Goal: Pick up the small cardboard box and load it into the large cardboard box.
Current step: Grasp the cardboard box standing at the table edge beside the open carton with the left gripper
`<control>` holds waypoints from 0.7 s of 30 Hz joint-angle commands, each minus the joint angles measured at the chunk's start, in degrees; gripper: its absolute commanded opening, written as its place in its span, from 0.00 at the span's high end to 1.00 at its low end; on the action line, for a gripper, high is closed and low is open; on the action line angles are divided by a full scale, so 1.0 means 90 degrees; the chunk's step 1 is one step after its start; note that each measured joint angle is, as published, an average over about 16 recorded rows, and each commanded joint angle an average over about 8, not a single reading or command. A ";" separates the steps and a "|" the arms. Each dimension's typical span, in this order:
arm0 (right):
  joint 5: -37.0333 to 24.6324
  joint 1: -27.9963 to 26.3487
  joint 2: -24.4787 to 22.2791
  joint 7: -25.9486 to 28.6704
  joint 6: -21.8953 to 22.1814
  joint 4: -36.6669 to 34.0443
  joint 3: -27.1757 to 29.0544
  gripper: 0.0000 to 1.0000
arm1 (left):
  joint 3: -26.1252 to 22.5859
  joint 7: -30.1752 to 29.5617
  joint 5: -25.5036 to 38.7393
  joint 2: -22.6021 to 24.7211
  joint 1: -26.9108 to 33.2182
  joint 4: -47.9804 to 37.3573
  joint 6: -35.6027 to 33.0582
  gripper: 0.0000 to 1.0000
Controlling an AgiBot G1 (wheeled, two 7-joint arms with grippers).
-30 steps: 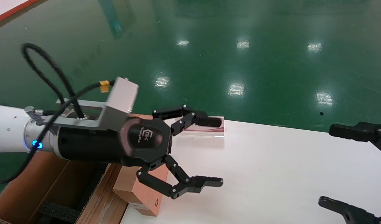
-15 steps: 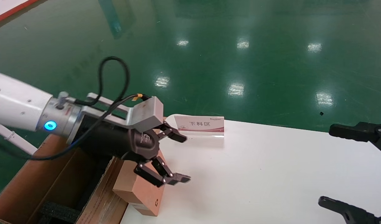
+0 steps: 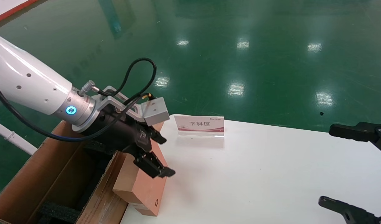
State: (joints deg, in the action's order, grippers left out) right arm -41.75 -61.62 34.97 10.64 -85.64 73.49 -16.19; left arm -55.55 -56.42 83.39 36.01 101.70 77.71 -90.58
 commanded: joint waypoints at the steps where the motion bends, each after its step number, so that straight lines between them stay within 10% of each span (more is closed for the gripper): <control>1: 0.0001 0.0000 0.0000 0.0000 0.0000 0.0000 -0.0001 0.00 | -0.0302 -0.0245 -0.0101 0.0007 0.0188 -0.0001 0.0000 0.00; 21: 0.0007 -0.0002 -0.0004 -0.0005 0.0004 0.0000 -0.0010 0.00 | -0.3084 -0.1437 -0.0014 0.0235 0.2291 0.0020 0.0003 0.00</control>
State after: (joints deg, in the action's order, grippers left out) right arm -41.69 -61.64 34.93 10.60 -85.60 73.49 -16.28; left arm -83.42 -69.44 83.11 38.29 121.93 77.88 -90.50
